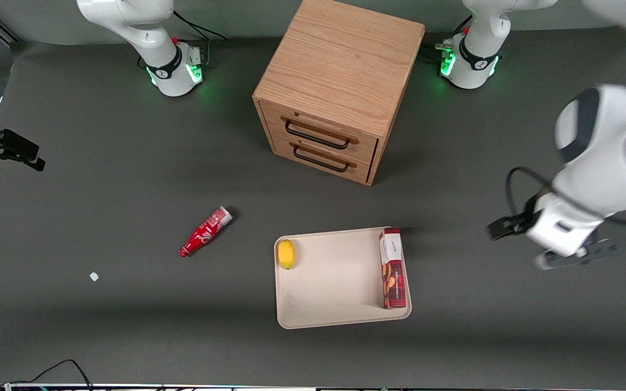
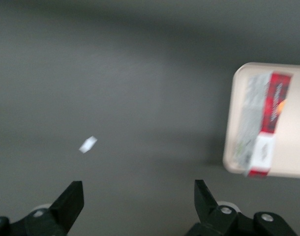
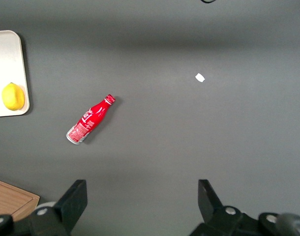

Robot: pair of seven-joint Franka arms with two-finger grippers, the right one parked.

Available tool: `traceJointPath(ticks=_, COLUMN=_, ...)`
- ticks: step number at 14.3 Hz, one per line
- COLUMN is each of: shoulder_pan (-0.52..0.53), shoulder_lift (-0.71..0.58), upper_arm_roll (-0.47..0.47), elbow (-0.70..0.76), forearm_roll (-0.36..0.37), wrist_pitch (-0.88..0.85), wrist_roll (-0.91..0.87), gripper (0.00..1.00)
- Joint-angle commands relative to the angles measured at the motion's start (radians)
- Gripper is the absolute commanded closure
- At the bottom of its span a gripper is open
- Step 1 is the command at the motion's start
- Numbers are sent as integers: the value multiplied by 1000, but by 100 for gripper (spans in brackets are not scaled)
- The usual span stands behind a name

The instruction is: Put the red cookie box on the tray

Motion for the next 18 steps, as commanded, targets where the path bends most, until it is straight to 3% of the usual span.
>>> traceJointPath(ticks=1, shoulder_pan=101, shoulder_lift=-188, upper_arm_roll=-14, elbow=-143, forearm_roll=-21, wrist_pitch=-65, wrist_roll=163, gripper=0)
traceJointPath(ticks=4, shoulder_pan=193, shoulder_lift=-324, upper_arm_roll=-14, elbow=-238, forearm_roll=-93, wrist_pitch=-73, wrist_roll=264, gripper=0)
traceJointPath(ticks=7, shoulder_pan=210, shoulder_lift=-397, upper_arm_roll=-14, elbow=-257, forearm_roll=-96, wrist_pitch=-124, wrist_roll=281, gripper=0)
traceJointPath(ticks=18, shoulder_pan=210, shoulder_lift=-416, upper_arm_roll=-31, elbow=-256, forearm_roll=-116, wrist_pitch=-165, wrist_roll=360, gripper=0)
